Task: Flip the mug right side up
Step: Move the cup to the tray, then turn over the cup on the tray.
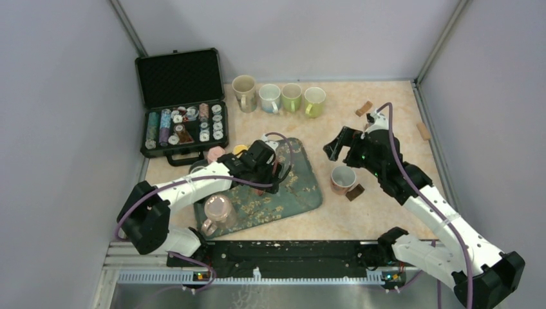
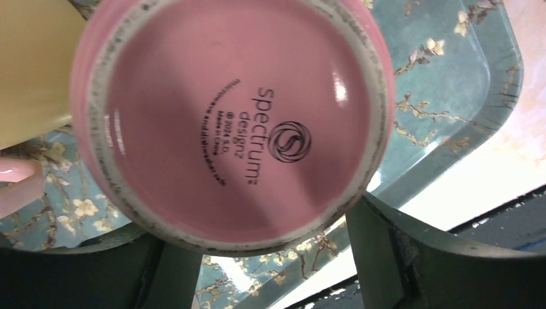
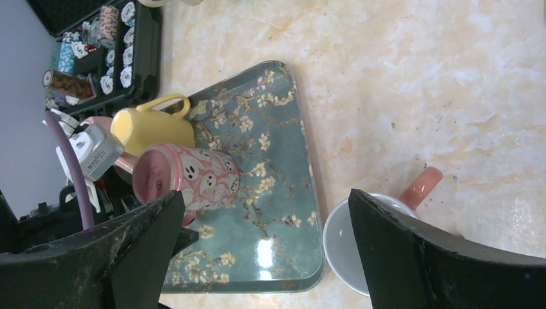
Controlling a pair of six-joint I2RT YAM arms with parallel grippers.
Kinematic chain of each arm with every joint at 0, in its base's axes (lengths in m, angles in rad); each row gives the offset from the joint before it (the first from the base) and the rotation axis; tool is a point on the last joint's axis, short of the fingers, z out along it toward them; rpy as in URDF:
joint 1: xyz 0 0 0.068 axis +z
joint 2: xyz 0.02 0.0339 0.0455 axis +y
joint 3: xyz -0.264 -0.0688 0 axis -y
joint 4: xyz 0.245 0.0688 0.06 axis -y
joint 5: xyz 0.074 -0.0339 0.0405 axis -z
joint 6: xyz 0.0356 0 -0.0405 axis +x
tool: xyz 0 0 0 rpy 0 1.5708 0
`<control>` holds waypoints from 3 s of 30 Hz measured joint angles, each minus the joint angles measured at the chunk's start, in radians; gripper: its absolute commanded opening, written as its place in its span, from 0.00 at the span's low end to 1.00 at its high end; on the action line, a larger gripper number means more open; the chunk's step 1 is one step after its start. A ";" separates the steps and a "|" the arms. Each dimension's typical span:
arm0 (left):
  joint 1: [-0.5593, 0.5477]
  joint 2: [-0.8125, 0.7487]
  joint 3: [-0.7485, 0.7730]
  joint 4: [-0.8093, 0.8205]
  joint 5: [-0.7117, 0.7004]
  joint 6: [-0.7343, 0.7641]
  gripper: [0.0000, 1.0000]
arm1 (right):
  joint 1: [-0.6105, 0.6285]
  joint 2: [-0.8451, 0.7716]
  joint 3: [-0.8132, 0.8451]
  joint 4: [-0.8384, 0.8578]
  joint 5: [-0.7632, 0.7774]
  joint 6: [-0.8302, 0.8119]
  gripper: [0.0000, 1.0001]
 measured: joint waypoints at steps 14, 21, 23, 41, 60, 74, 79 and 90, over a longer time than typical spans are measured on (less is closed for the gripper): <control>-0.023 0.011 0.000 -0.003 -0.095 -0.015 0.40 | 0.000 -0.002 -0.027 0.040 0.002 0.000 0.99; -0.032 0.032 0.001 -0.003 -0.125 -0.014 0.33 | 0.000 -0.002 -0.050 0.050 0.001 0.001 0.99; -0.033 0.032 0.001 -0.003 -0.134 -0.014 0.33 | 0.000 -0.002 -0.055 0.051 0.000 0.001 0.99; -0.045 0.029 -0.043 0.115 -0.227 -0.047 0.37 | 0.000 -0.003 -0.078 0.060 -0.018 0.001 0.99; -0.054 0.016 -0.094 0.212 -0.300 -0.053 0.00 | 0.000 -0.003 -0.089 0.064 -0.029 0.001 0.99; -0.054 -0.023 -0.058 0.164 -0.272 -0.003 0.00 | 0.000 -0.003 -0.097 0.080 -0.047 0.001 0.99; -0.054 -0.043 0.023 0.151 -0.249 0.011 0.00 | 0.000 -0.003 -0.097 0.089 -0.058 0.000 0.99; -0.046 -0.060 0.217 0.161 -0.186 0.036 0.00 | 0.000 0.011 -0.051 0.208 -0.180 0.001 0.99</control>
